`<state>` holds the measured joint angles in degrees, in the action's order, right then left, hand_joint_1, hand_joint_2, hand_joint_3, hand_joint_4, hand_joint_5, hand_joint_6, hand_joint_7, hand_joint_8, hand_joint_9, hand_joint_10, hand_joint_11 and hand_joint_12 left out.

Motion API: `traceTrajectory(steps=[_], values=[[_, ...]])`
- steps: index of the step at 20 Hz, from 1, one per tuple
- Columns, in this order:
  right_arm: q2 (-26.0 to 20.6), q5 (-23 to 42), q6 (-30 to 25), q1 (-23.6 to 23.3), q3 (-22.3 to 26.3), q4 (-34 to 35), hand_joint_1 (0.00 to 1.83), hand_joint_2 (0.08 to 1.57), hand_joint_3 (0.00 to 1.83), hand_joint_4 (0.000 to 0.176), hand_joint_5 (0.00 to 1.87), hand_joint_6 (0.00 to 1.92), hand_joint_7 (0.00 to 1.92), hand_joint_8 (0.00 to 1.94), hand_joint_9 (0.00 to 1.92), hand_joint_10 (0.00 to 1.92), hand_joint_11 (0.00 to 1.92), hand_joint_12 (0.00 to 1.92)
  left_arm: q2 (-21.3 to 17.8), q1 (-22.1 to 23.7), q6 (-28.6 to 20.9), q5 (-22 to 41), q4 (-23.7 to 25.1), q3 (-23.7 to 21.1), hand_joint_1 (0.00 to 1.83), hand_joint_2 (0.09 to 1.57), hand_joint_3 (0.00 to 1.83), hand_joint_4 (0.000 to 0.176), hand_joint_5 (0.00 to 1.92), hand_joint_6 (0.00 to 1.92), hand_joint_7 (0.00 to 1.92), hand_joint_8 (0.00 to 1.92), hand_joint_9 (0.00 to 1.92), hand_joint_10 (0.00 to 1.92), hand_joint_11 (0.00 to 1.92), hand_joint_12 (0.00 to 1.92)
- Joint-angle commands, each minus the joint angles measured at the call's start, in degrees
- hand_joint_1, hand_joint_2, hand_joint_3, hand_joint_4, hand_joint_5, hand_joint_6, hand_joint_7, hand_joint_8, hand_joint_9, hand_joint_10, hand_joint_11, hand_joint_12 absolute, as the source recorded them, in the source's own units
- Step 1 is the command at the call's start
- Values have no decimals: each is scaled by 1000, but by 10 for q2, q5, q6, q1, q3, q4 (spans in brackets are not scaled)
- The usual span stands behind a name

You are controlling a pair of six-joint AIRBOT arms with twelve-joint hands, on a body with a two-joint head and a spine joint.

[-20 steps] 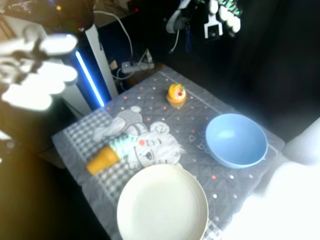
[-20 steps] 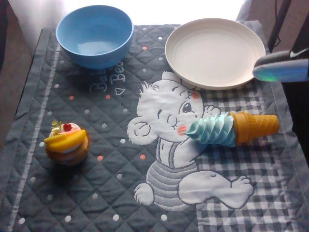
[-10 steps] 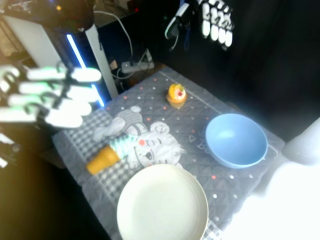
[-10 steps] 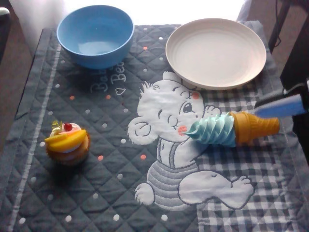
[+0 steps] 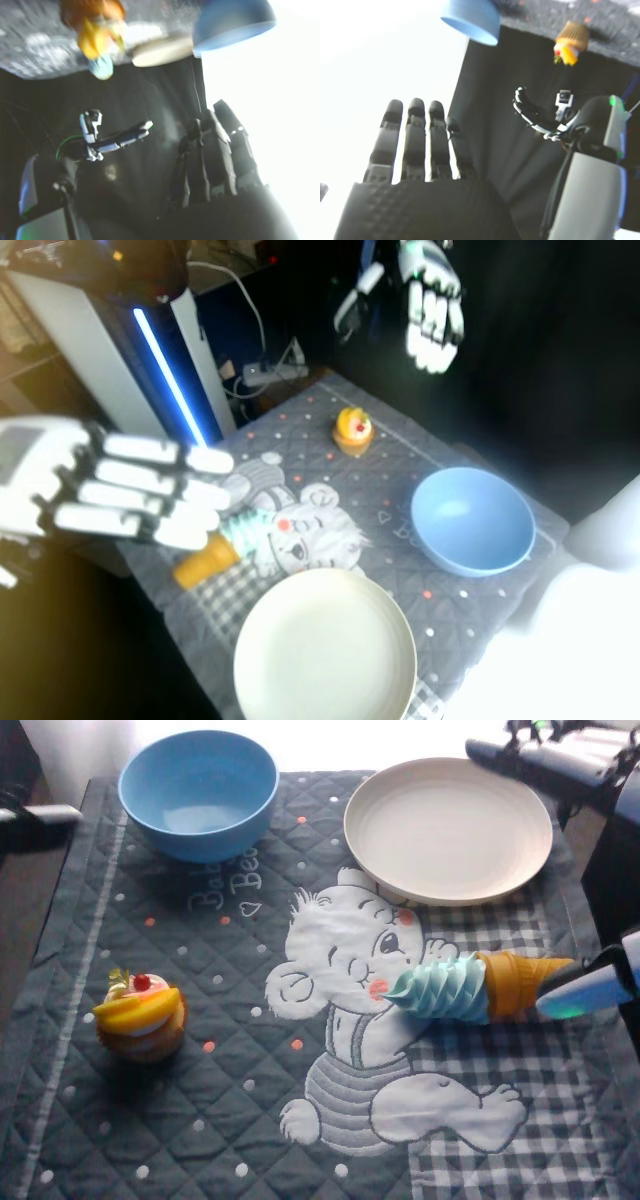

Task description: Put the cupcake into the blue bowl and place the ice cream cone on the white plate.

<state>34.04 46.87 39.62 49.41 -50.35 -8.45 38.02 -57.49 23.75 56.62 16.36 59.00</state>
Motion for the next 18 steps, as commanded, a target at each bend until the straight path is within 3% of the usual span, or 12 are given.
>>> traceTrajectory(steps=[1, 3, 7, 9, 11, 14, 18], values=[[2, 53, -4, -9, -3, 10, 755, 636, 1, 0, 0, 0, 159, 0, 165, 0, 0, 247, 7, 17, -15, 28, -6, 5, 771, 742, 0, 0, 203, 0, 312, 1, 325, 1, 2, 870], [6, 43, -5, -9, -5, 7, 786, 655, 4, 0, 0, 0, 211, 12, 156, 0, 0, 224, 39, 68, -51, -27, 56, 26, 729, 733, 0, 0, 233, 6, 330, 5, 379, 12, 62, 949], [22, 24, -11, -9, -17, 2, 756, 631, 0, 0, 0, 0, 309, 5, 265, 4, 5, 460, 83, 131, -108, -98, 153, 54, 750, 717, 0, 0, 276, 1, 367, 2, 429, 9, 73, 1041], [27, 13, -12, -9, -21, -1, 763, 629, 0, 0, 20, 8, 333, 10, 294, 10, 21, 490, 97, 149, -131, -122, 192, 63, 756, 704, 0, 0, 265, 2, 387, 9, 445, 12, 68, 1055], [35, -1, -13, -9, -26, -6, 778, 614, 0, 0, 121, 13, 407, 13, 369, 17, 112, 540, 113, 168, -162, -147, 239, 75, 702, 697, 0, 0, 270, 0, 445, 3, 513, 10, 183, 1004], [47, -23, -13, -9, -31, -14, 810, 583, 0, 0, 215, 11, 465, 4, 415, 0, 206, 487, 125, 180, -192, -167, 288, 80, 669, 699, 1, 0, 309, 2, 503, 4, 600, 16, 267, 1107], [64, -54, -13, -9, -35, -28, 777, 573, 4, 0, 263, 11, 505, 11, 461, 20, 246, 546, 127, 180, -215, -182, 326, 78, 682, 702, 0, 0, 353, 11, 543, 11, 573, 1, 138, 1054]])
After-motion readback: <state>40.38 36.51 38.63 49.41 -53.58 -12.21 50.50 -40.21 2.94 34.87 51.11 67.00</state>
